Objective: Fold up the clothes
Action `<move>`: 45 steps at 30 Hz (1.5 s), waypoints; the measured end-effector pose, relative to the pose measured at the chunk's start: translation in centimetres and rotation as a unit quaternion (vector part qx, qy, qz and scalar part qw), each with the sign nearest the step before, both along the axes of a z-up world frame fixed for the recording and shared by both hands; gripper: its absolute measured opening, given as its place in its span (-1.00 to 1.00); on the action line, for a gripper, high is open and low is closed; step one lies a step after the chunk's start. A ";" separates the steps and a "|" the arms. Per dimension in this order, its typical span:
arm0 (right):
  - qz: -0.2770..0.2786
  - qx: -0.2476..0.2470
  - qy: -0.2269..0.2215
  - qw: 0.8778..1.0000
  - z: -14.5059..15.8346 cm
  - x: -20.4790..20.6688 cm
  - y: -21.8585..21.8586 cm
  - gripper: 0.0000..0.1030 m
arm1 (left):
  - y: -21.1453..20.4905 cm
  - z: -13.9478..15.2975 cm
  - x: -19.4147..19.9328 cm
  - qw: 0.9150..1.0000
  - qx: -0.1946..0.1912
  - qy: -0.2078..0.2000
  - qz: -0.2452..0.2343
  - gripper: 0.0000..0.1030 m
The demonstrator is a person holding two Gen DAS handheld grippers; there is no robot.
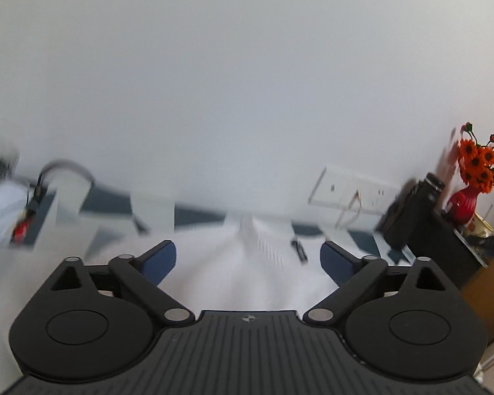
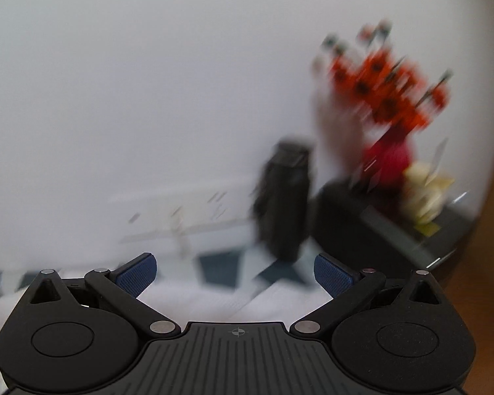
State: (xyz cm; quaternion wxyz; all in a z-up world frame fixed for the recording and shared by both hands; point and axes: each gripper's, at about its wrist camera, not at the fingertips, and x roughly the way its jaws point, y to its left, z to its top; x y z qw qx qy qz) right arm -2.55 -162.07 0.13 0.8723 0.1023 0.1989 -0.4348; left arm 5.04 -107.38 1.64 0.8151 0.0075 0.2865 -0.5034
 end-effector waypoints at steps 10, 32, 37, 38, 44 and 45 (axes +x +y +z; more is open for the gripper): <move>-0.046 -0.013 0.076 0.996 -1.4 0.1 -1.3 0.99 | -9.6 -0.4 -2.9 0.991 0.007 -0.052 -0.122 0.99; 0.112 0.160 0.140 0.971 -21.5 9.0 -6.4 -0.29 | -32.6 -15.3 -5.2 0.965 0.204 0.018 -0.162 0.98; 0.045 0.164 0.101 0.980 -19.8 4.4 -8.4 -0.77 | -33.2 -16.7 -6.2 0.961 0.221 0.000 -0.166 0.99; 0.028 0.163 0.091 0.982 -19.5 3.1 -8.7 -0.77 | -33.3 -16.7 -6.4 0.960 0.223 -0.008 -0.169 0.99; -0.096 0.160 0.058 0.981 -18.6 -5.0 -9.8 -0.80 | -33.8 -17.1 -7.2 0.954 0.238 -0.042 -0.177 0.99; -0.113 0.163 0.059 0.978 -18.8 -6.0 -10.0 -0.81 | -33.9 -17.1 -7.2 0.954 0.238 -0.042 -0.177 0.99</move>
